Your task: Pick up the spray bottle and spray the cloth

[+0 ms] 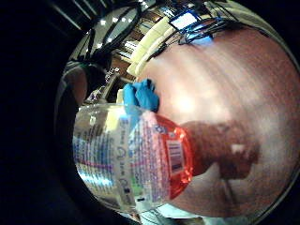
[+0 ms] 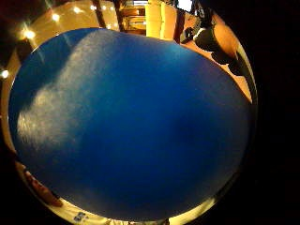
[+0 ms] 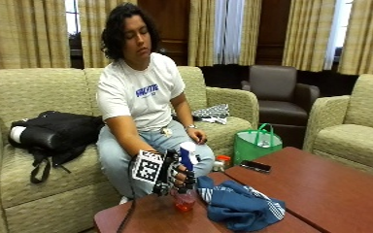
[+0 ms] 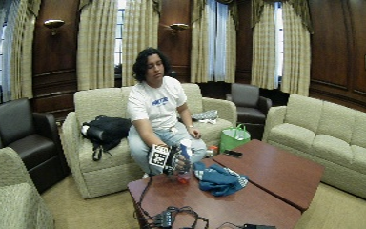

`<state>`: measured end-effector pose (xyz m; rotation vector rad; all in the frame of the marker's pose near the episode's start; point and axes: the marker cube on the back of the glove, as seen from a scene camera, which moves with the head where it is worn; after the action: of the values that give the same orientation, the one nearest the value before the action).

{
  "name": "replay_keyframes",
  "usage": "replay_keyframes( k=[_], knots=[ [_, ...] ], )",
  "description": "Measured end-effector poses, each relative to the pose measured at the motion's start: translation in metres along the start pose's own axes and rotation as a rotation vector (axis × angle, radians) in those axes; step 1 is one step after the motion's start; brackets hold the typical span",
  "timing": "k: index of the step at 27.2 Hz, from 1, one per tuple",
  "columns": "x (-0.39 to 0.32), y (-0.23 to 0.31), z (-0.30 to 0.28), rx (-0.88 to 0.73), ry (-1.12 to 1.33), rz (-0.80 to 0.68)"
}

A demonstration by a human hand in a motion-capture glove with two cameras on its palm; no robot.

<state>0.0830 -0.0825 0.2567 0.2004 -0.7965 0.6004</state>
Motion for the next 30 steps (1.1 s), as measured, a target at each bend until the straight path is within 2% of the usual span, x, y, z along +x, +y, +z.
replay_keyframes(
  k=[10,13,16,19,24,27,30],
  knots=[
    [-0.006,-0.034,-0.001,-0.054,-0.117,-0.032],
    [-0.005,-0.037,-0.002,0.027,-0.133,-0.122],
    [-0.003,-0.031,-0.009,0.115,-0.124,-0.176],
    [-0.004,-0.021,-0.016,0.135,-0.124,-0.143],
    [-0.001,-0.004,-0.033,0.117,-0.123,-0.163],
    [-0.004,0.005,-0.047,0.11,-0.12,-0.121],
    [-0.014,0.016,-0.068,0.072,-0.079,-0.209]
  ],
)
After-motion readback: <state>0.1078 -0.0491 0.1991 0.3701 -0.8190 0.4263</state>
